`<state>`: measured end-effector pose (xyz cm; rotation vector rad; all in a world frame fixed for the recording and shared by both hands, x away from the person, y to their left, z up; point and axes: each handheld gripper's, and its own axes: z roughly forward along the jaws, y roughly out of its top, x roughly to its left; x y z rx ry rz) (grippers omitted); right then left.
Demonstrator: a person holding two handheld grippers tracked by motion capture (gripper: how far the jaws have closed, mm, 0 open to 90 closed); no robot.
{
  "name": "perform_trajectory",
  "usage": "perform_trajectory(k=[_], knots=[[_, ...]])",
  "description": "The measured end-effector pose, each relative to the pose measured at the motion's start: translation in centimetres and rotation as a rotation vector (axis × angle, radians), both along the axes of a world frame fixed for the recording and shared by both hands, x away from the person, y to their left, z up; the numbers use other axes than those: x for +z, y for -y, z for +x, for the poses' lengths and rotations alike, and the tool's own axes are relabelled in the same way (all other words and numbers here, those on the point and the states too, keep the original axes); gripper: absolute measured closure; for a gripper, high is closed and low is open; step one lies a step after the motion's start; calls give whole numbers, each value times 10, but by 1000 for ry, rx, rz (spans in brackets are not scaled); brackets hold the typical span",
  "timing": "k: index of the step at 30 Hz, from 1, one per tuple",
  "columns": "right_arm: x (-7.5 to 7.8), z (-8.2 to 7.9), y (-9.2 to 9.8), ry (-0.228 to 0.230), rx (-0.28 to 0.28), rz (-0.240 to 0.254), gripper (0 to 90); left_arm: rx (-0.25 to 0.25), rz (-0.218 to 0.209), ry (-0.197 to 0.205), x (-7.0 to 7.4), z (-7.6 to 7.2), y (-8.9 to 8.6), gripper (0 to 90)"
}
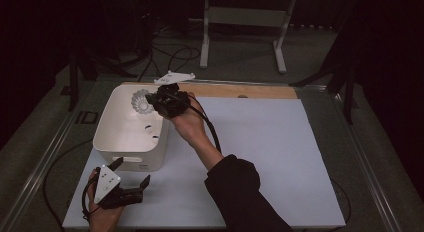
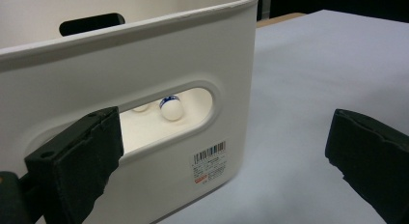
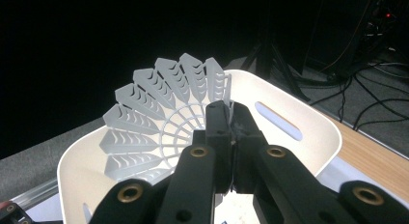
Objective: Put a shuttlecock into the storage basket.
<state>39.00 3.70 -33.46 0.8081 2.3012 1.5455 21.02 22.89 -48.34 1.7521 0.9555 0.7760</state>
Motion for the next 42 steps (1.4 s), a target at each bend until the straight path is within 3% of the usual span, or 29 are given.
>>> perform_trajectory(k=[20, 21, 23, 25, 26, 30, 33, 42], knots=[[-3, -4, -19, -6, 31, -4, 868, 0, -1, 0, 0, 0, 0, 5], [-3, -5, -19, -8, 32, 1, 811, 1, -2, 0, 0, 0, 0, 5], [-4, -4, -20, -27, 56, 17, 575, 0, -2, 1, 0, 0, 0, 5], [-5, -2, -21, -30, 39, 2, 377, 0, -2, 0, 0, 0, 0, 5], [-5, -2, -21, -30, 39, 2, 377, 0, -2, 0, 0, 0, 0, 5], [-7, 3, -15, -33, -19, -36, 193, 0, -1, 0, 0, 0, 0, 5], [-7, 6, -8, -25, -46, -43, 135, -1, 0, 0, 0, 0, 0, 5], [-11, 10, 4, -35, -73, -61, 102, 0, -1, 0, 0, 0, 0, 5]])
